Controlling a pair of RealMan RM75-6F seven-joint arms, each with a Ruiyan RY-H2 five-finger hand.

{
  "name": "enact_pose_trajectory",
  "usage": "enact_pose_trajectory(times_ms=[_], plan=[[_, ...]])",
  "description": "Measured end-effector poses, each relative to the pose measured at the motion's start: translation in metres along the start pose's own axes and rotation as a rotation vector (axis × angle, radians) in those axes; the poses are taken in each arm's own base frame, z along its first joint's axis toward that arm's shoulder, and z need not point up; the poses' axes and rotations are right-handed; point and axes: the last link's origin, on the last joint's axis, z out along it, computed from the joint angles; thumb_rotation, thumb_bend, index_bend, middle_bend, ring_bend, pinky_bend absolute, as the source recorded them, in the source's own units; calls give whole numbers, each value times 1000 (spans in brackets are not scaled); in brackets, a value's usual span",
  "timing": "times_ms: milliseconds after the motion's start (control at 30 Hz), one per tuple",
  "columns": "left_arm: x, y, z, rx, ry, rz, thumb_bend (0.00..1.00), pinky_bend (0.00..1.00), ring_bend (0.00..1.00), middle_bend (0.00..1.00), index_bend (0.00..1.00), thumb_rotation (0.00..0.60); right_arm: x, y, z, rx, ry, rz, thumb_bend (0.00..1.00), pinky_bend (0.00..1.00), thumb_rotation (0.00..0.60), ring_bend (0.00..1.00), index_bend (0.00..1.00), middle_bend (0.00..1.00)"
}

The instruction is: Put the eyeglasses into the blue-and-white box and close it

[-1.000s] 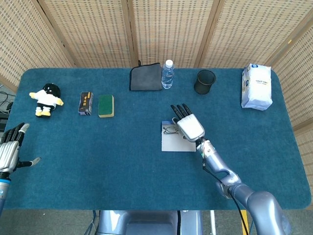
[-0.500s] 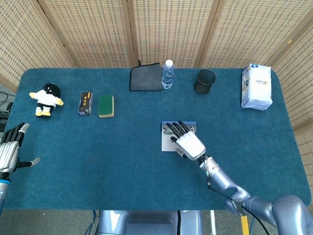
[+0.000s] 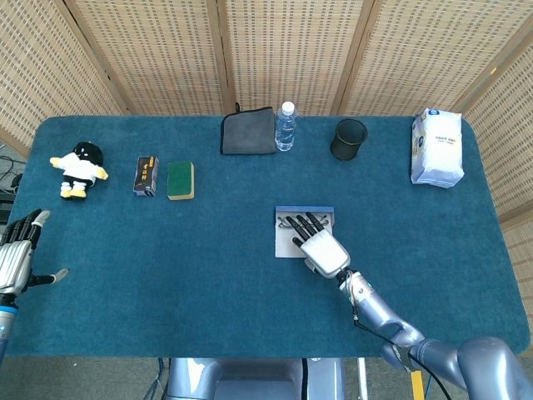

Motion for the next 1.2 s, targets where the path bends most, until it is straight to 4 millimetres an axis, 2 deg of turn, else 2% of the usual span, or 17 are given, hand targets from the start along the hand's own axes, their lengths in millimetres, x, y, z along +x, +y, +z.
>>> enact_pose_trajectory(times_ms=[733, 1000, 1200], plan=[[-2, 0, 1, 4, -7, 4, 0, 0, 0, 0, 0, 600, -13, 1, 0, -9, -11, -29, 363, 62, 600, 0, 343, 0], [-3, 0, 1, 4, -8, 5, 0, 0, 0, 0, 0, 600, -16, 2, 4, -20, 10, -51, 446, 62, 600, 0, 373, 0], [-3, 0, 1, 4, -9, 5, 0, 0, 0, 0, 0, 600, -11, 5, 8, -39, 47, -51, 465, 63, 600, 0, 381, 0]])
